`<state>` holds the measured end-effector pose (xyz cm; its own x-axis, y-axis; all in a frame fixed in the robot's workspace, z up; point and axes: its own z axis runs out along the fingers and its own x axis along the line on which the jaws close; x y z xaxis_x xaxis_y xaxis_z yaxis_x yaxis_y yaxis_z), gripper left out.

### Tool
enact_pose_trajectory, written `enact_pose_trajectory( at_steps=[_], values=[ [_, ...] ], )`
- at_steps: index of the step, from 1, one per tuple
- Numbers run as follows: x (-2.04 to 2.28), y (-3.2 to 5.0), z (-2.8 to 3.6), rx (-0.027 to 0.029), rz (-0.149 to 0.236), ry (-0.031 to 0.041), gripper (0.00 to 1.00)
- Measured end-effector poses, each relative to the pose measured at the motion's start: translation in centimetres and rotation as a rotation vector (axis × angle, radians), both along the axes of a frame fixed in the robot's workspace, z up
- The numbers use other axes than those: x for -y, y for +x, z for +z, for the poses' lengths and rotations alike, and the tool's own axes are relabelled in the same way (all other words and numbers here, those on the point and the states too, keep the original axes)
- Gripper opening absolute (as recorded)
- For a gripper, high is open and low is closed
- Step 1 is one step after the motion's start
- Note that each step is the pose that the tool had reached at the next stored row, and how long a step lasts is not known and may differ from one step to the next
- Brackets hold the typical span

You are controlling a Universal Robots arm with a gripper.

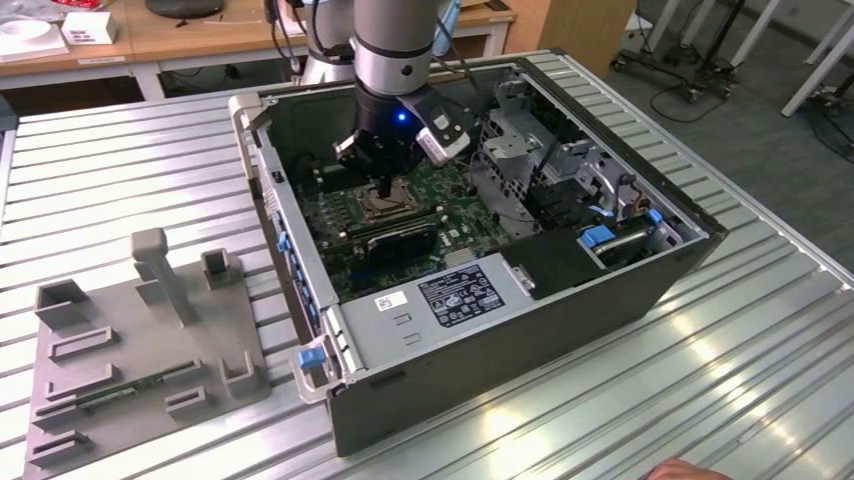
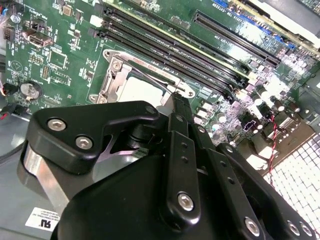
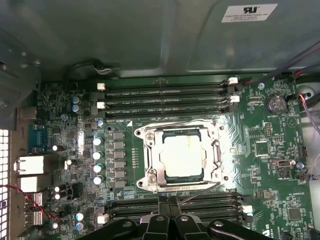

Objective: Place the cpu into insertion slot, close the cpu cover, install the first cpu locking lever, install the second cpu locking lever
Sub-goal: 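Install the second cpu locking lever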

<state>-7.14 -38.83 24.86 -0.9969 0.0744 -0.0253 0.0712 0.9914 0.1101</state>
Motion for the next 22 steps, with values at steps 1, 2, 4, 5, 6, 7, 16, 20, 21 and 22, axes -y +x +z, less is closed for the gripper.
enact_pose_trajectory(
  at_steps=[1,2,4,5,6,7,16,20,21,22],
  values=[
    [0.00,0.00,-0.01,0.0001,0.000,0.0001,0.11],
    [0.00,0.00,-0.01,0.0000,0.000,0.0000,0.11],
    [0.00,0.01,-0.01,0.0000,0.000,0.0000,0.11],
    [0.00,0.01,-0.02,0.0001,0.000,0.0001,0.11],
    [0.00,0.01,-0.02,0.0000,0.000,0.0000,0.11],
    [0.00,0.01,-0.02,0.0000,0.000,0.0000,0.11],
    [0.00,-0.24,-1.20,0.0001,0.000,0.0000,0.11],
    [0.00,-0.66,-1.93,0.0001,0.000,0.0001,0.11],
    [0.00,-0.76,-2.11,0.0000,0.000,0.0001,0.11],
    [0.00,-0.86,-2.29,0.0000,0.000,0.0001,0.11]
  ],
)
